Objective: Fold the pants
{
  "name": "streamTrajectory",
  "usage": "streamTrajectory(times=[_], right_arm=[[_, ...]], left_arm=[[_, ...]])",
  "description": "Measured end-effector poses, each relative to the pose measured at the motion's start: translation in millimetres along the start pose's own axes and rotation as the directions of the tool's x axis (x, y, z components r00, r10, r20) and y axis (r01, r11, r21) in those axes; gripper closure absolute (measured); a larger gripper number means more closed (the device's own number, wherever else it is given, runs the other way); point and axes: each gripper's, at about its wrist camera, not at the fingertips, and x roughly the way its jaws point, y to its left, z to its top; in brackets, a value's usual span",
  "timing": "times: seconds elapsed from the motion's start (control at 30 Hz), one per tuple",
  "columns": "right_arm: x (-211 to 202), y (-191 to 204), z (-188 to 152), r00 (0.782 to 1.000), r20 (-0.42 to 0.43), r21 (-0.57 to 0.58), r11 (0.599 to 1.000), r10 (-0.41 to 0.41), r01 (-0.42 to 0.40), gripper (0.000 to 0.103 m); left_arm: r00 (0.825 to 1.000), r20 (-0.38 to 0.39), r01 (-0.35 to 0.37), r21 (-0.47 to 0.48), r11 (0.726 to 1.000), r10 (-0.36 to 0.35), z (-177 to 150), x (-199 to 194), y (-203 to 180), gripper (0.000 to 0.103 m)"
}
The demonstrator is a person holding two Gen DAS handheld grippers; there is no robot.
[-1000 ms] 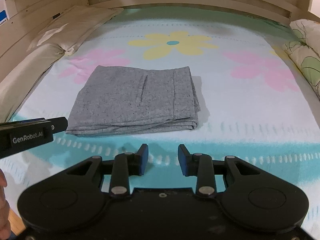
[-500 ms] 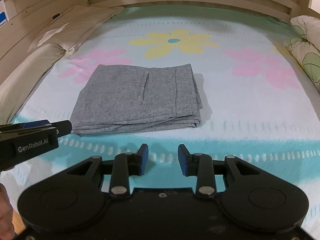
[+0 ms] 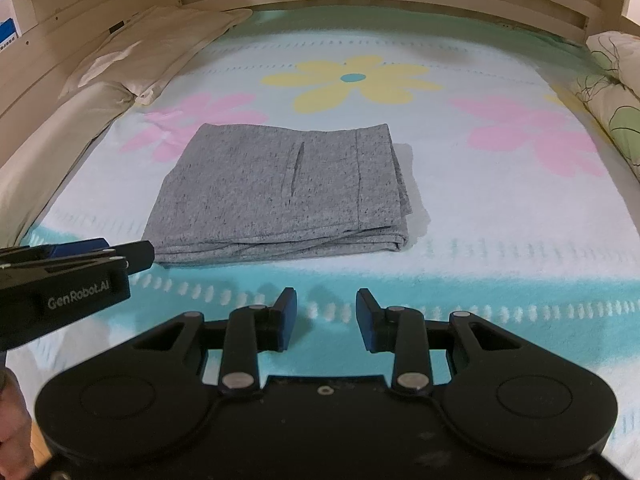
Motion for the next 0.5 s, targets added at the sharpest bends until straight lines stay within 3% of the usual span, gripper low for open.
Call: streamTrajectory(times=[0.5], right_arm=[[2.9, 1.2, -1.3, 1.000, -0.016, -0.015, 1.000, 0.005, -0.005, 0.068]], left_arm=[[1.000, -0.008, 0.007, 0.003, 1.000, -0.007, -0.7, 1.1, 0.1, 0.053]])
